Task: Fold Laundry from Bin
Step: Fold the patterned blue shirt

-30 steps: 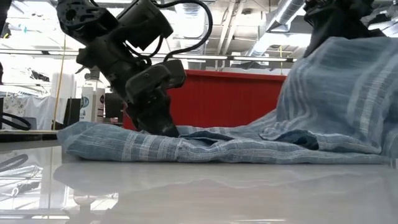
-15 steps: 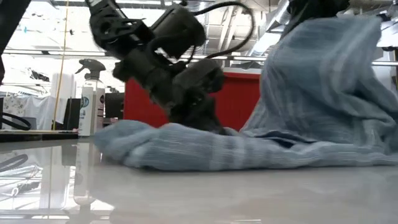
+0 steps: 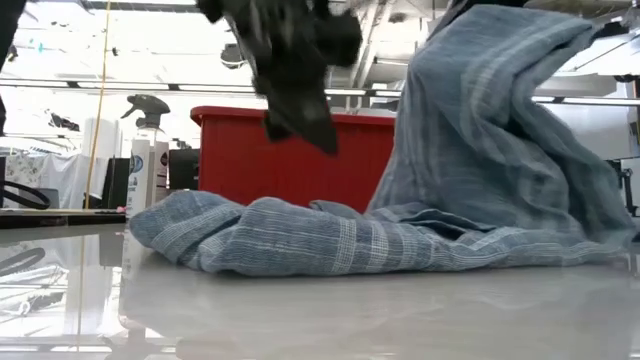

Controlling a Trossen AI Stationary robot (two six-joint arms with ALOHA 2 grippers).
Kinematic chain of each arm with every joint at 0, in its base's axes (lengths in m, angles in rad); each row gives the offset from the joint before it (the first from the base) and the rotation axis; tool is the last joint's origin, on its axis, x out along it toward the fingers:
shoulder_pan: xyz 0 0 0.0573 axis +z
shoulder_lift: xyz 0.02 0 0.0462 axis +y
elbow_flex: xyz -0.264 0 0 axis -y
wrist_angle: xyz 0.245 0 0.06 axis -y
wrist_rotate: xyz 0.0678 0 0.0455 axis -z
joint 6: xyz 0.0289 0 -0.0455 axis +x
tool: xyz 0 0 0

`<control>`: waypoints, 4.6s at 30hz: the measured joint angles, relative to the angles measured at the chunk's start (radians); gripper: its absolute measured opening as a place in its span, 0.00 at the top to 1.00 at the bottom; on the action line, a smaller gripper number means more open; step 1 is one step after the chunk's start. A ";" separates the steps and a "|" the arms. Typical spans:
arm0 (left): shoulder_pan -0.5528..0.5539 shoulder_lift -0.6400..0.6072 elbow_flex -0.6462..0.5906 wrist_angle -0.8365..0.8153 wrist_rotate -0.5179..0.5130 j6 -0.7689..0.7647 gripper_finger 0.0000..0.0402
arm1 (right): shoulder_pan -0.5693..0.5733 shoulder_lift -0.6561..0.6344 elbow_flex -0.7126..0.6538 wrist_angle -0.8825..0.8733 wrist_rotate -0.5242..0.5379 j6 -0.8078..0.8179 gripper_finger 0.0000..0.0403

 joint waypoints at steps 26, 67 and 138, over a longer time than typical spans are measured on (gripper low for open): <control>-0.351 -0.312 -0.706 0.568 -0.575 -0.465 1.00 | 0.001 0.000 0.002 -0.001 0.003 -0.026 0.89; -0.105 0.044 -0.526 0.774 -0.289 -0.214 1.00 | -0.003 0.052 0.001 0.116 -0.009 -0.052 0.89; -0.101 -0.572 -0.456 0.021 -0.404 -0.292 1.00 | -0.075 0.588 0.220 0.440 -0.427 -0.445 0.58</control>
